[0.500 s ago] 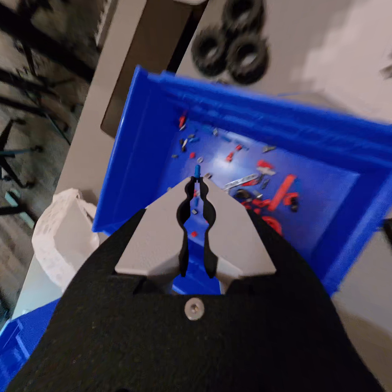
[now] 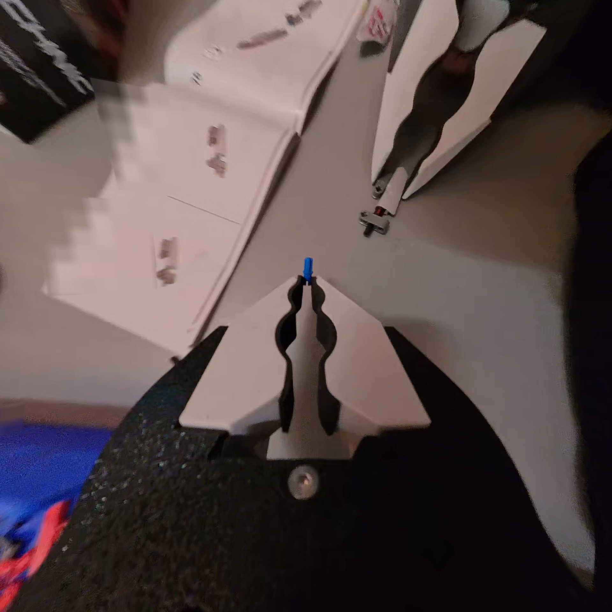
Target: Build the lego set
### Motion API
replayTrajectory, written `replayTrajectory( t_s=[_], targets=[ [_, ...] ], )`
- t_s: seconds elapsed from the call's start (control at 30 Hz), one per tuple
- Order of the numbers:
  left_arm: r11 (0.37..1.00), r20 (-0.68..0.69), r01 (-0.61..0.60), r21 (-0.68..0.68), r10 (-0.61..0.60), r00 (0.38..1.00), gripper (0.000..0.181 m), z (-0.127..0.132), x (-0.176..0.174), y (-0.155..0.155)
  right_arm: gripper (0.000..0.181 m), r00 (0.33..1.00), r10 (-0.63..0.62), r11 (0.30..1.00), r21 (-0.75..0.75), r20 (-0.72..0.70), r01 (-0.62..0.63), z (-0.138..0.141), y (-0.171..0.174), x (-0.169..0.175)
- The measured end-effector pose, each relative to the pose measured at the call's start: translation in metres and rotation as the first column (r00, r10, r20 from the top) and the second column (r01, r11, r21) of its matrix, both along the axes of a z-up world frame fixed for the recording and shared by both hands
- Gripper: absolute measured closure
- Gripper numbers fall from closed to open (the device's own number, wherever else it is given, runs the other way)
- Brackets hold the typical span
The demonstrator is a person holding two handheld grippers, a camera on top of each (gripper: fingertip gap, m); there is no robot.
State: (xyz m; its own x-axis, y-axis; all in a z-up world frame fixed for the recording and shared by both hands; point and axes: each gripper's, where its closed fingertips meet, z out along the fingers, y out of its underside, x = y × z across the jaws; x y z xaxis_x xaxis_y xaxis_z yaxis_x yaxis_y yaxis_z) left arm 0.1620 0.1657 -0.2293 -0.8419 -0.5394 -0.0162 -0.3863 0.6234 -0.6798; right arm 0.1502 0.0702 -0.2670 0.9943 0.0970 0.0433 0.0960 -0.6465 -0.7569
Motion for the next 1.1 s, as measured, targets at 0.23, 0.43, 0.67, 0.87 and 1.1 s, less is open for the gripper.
replayTrajectory(
  t_s=[0.23, 0.43, 0.67, 0.87, 1.1],
  targets=[
    [1.000, -0.077, 0.013, -0.014, -0.014, 0.997, 0.180, -0.036, -0.002, -0.025, 0.162, 1.000, 0.000, 1.000, 0.003, 0.017, 0.000, 0.000, 0.000, 0.000],
    [0.998, -0.047, 0.032, -0.048, -0.034, 0.998, 0.180, -0.040, -0.001, -0.035, 0.162, 1.000, -0.001, 1.000, 0.003, 0.017, 0.001, 0.000, -0.001, -0.001],
    [0.997, -0.007, 0.040, -0.060, -0.041, 0.999, 0.173, -0.040, -0.001, -0.037, 0.161, 1.000, -0.001, 1.000, 0.000, 0.000, 0.001, -0.001, -0.002, -0.001],
    [0.993, 0.076, 0.001, -0.115, 0.008, 0.997, 0.174, -0.018, 0.009, -0.033, 0.162, 1.000, -0.001, 1.000, 0.001, 0.009, 0.001, -0.001, -0.003, -0.002],
    [0.982, 0.322, -0.150, -0.112, 0.178, 0.930, 0.181, 0.067, 0.037, 0.045, 0.162, 1.000, -0.001, 1.000, 0.000, 0.001, 0.001, -0.001, -0.003, -0.002]
  ],
)
